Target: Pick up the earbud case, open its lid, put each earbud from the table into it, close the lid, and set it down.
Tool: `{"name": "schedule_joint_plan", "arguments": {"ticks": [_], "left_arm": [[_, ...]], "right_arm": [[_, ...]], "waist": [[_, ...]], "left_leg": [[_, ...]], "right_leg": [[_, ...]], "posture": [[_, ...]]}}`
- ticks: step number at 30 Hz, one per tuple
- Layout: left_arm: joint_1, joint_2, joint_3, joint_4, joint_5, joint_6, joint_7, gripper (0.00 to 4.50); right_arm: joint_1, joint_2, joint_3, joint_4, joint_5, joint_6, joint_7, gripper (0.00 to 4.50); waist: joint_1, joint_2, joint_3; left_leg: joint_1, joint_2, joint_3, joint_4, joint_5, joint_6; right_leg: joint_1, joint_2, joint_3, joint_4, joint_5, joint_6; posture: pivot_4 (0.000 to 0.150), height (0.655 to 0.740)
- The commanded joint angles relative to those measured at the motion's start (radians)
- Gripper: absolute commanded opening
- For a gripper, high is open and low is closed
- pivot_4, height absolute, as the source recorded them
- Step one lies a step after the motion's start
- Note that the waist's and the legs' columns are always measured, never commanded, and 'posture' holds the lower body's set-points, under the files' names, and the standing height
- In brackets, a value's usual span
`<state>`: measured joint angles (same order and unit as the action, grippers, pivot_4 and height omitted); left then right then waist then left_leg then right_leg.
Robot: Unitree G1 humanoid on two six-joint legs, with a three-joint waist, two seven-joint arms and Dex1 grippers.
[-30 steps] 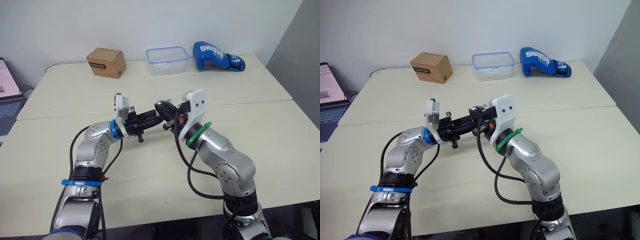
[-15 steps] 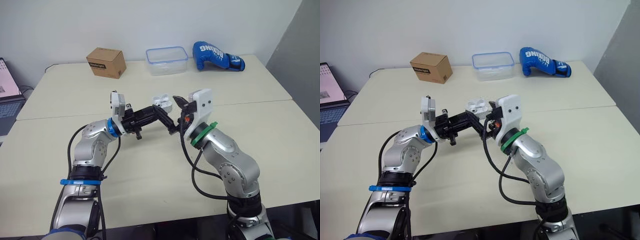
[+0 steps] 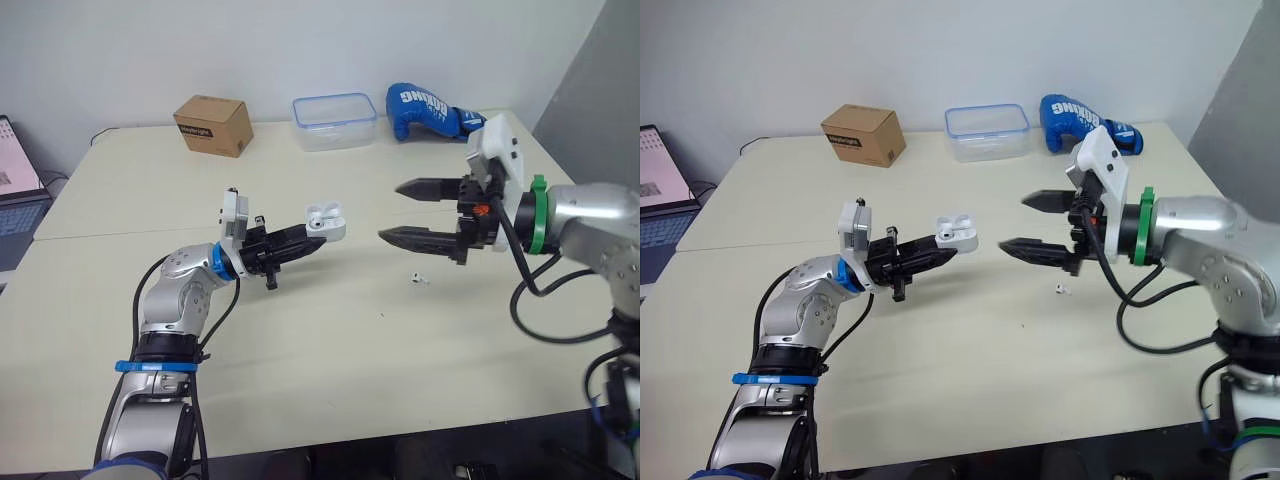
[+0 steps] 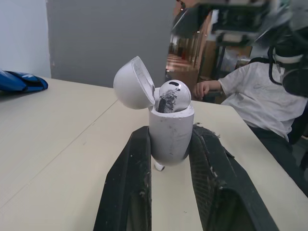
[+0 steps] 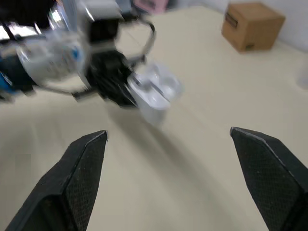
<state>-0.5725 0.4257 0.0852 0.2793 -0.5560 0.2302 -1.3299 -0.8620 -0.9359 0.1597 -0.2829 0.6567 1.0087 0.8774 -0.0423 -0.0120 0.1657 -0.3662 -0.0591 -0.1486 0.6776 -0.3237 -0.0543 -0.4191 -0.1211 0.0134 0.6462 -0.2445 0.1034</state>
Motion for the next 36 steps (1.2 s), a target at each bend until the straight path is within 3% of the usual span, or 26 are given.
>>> {"name": "schedule_joint_plan", "arguments": {"ticks": [1,6,11,30,33,36], "left_arm": [[0.006,0.009,0.017,-0.043,-0.025,-0.007,-0.014,0.72],[0.021,0.007,0.014,-0.056,-0.022,-0.014,-0.014,0.72],[0.041,-0.002,0.009,-0.085,-0.021,-0.015,-0.001,0.72],[0.101,0.005,0.01,-0.162,-0.034,0.003,0.045,0.72],[0.101,0.005,0.01,-0.163,-0.035,0.004,0.047,0.72],[0.101,0.006,0.009,-0.162,-0.036,0.004,0.049,0.72]], "right_arm": [[-0.065,-0.056,0.145,0.073,-0.165,-0.087,0.115,4.25],[-0.163,-0.053,0.426,0.188,-0.451,-0.167,0.237,4.25],[-0.203,0.037,0.547,0.31,-0.592,-0.163,0.29,4.25],[-0.188,0.23,0.561,0.504,-0.71,-0.037,0.309,4.25],[-0.192,0.242,0.551,0.518,-0.715,-0.038,0.316,3.71],[-0.193,0.251,0.545,0.528,-0.724,-0.04,0.323,2.65]], "waist": [[-0.001,0.0,0.0],[-0.001,0.0,0.0],[0.0,0.0,0.0],[0.008,0.0,0.0],[0.008,0.0,0.0],[0.007,0.0,0.0]], "left_leg": [[0.0,0.0,0.001,0.0,0.0,0.0],[-0.001,0.0,0.001,0.0,0.0,0.0],[-0.001,0.0,0.0,0.0,0.0,0.0],[-0.002,0.0,-0.001,0.001,0.0,-0.001],[-0.002,0.0,0.0,0.001,0.0,-0.001],[-0.002,0.0,-0.001,0.001,0.0,-0.001]], "right_leg": [[-0.001,0.0,0.0,0.0,0.0,0.0],[-0.002,0.0,0.0,0.0,0.0,0.0],[-0.002,-0.001,0.0,0.0,0.0,0.0],[-0.003,-0.001,0.0,0.0,0.0,0.0],[-0.002,-0.001,0.0,0.0,0.0,0.0],[-0.002,-0.001,0.0,0.0,0.0,0.0]], "posture": [[0.15,0.7307],[0.15,0.7307],[0.15,0.7307],[0.15,0.7307],[0.15,0.7307],[0.15,0.7307]]}}
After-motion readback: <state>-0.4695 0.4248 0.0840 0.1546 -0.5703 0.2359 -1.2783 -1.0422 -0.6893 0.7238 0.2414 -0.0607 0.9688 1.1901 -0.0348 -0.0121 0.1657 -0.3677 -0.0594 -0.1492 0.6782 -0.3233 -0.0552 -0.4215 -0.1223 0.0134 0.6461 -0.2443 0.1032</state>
